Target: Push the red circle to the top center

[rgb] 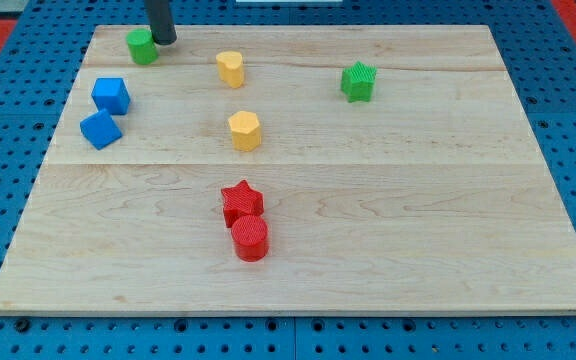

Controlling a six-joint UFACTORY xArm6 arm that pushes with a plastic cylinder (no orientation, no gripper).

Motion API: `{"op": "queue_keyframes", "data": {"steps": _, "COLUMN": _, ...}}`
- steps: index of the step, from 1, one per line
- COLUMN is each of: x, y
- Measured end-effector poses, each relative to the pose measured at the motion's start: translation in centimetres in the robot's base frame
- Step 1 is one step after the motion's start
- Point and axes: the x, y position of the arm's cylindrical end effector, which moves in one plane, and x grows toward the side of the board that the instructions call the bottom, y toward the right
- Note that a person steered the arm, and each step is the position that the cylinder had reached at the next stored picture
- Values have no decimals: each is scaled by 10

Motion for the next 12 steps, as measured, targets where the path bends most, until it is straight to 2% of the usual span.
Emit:
{"op": "queue_keyframes", "data": {"steps": 2, "x": 40, "y": 27}}
{"op": "queue_keyframes", "data": {"steps": 3, "x": 41, "y": 30}}
{"op": "queue_keyframes", "data": {"steps": 4, "x": 109, "y": 31}}
{"op": "queue_keyframes", "data": {"steps": 5, "x": 183, "y": 1}}
{"op": "queue_keyframes", "data": {"steps": 6, "x": 285, "y": 8}}
{"op": "queue_keyframes", "data": {"steps": 7, "x": 331, "y": 54}}
{"op": "queue_keyframes", "data": {"steps": 8, "x": 345, "y": 86}}
{"op": "queue_keyframes", "data": {"steps": 10, "x": 334, "y": 171}}
{"op": "queue_keyframes", "data": {"steps": 11, "x": 319, "y": 191}}
{"op": "queue_keyframes", "data": {"steps": 12, "x": 268, "y": 170}}
